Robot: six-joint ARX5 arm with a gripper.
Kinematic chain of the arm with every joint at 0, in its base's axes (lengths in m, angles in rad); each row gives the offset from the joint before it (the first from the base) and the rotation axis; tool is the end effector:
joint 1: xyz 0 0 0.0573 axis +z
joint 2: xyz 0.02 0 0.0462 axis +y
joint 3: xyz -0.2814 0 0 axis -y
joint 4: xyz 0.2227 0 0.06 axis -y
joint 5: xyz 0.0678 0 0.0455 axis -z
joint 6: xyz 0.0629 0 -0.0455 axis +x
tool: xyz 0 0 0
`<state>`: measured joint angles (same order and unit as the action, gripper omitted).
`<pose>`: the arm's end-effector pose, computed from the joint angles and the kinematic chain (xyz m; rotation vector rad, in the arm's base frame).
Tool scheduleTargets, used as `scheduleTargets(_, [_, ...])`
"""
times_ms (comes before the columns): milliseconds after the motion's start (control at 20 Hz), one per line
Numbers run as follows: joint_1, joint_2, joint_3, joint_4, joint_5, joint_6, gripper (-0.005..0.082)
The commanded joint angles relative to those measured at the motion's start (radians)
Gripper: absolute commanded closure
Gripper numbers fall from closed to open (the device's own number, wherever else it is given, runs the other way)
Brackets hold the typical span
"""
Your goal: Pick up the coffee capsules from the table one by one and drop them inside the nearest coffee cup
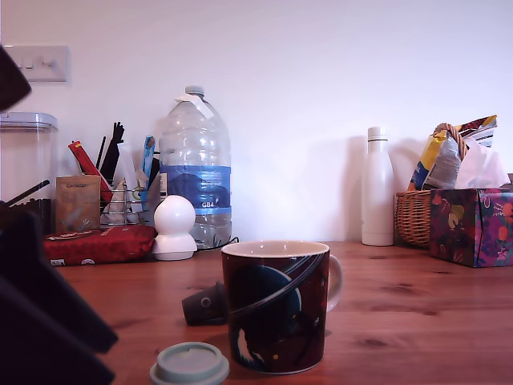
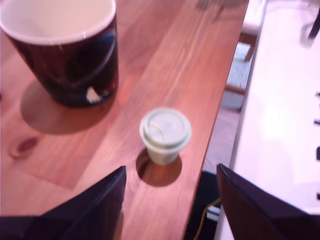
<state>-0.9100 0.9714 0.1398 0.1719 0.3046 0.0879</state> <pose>0.0812 -0.1352 0.1334 0.2831 0.6181 -1.1985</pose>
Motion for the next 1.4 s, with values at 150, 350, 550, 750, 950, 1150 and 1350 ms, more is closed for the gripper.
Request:
scheduleTargets(150, [-0.021, 0.135, -0.021, 0.142, 0.002, 0.016, 0.0252])
scheduleTargets(350, [-0.028, 0.147, -0.020, 0.153, -0.013, -0.002, 0.0251])
scheduleTargets(550, [-0.029, 0.147, -0.017, 0.159, -0.045, -0.005, 0.0251])
scheduleTargets(750, [-0.036, 0.147, -0.013, 0.174, -0.036, 0.031, 0.0291])
scheduleTargets(950, [-0.035, 0.148, -0.001, 0.174, -0.019, 0.096, 0.0294])
scheduleTargets(1150, [-0.035, 0.158, 0.006, 0.172, -0.013, 0.095, 0.0289])
scheduleTargets(1350, [-0.036, 0.243, 0.058, 0.159, -0.013, 0.096, 0.0288])
